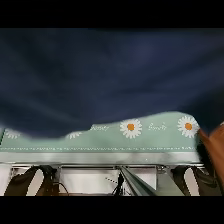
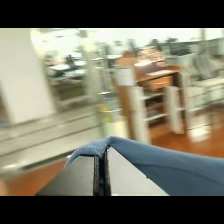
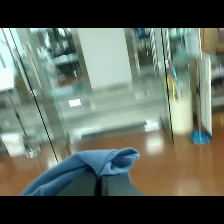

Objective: Fold the shirts.

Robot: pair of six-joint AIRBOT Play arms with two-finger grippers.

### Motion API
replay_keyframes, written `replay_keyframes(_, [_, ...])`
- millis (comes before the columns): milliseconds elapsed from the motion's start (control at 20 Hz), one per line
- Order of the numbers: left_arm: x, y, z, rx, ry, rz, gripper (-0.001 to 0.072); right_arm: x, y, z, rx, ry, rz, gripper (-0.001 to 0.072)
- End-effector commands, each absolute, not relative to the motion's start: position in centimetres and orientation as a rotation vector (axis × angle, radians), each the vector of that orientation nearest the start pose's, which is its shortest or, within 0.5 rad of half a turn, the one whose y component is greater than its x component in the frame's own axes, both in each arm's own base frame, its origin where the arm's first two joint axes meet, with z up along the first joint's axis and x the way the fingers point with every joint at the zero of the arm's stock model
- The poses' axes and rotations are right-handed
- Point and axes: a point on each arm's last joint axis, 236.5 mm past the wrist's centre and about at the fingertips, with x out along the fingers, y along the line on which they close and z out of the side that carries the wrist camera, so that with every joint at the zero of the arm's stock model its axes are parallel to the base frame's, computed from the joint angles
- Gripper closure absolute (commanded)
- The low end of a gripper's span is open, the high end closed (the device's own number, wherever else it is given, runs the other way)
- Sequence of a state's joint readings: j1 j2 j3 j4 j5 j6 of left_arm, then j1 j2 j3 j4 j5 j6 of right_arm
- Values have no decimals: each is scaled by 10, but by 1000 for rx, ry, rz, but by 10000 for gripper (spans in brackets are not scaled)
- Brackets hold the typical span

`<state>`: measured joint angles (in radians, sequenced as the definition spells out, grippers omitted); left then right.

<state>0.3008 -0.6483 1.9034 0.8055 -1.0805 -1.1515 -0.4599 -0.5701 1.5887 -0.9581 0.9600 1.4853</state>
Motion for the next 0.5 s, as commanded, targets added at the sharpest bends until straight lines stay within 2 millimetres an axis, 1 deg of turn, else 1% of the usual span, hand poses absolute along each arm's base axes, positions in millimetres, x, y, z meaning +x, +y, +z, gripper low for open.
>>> replay_keyframes(0, [135, -90, 574, 211, -326, -246, 685, 195, 26, 537, 179, -218, 55, 682])
replay_keyframes(50, [127, -89, 573, 197, -324, -233, 685, 187, 28, 542, 156, -224, 47, 682])
replay_keyframes(100, [123, -87, 568, 182, -304, -217, 685, 180, 29, 541, 130, -207, 31, 682])
replay_keyframes(150, [120, -83, 558, 173, -264, -194, 685, 175, 29, 534, 118, -165, 9, 682])
replay_keyframes(250, [121, -66, 530, 162, -140, -120, 685, 169, 19, 502, 87, -20, -58, 682])
replay_keyframes(300, [124, -56, 513, 176, -66, -82, 685, 167, 9, 479, 56, 77, -106, 682])
replay_keyframes(350, [128, -46, 493, 184, 26, -51, 684, 166, 0, 456, 54, 178, -140, 683])
replay_keyframes(400, [132, -38, 472, 183, 124, -35, 684, 165, -3, 438, 69, 257, -151, 682])
replay_keyframes(450, [137, -34, 451, 144, 221, -36, 684, 166, -1, 419, 81, 344, -133, 683])
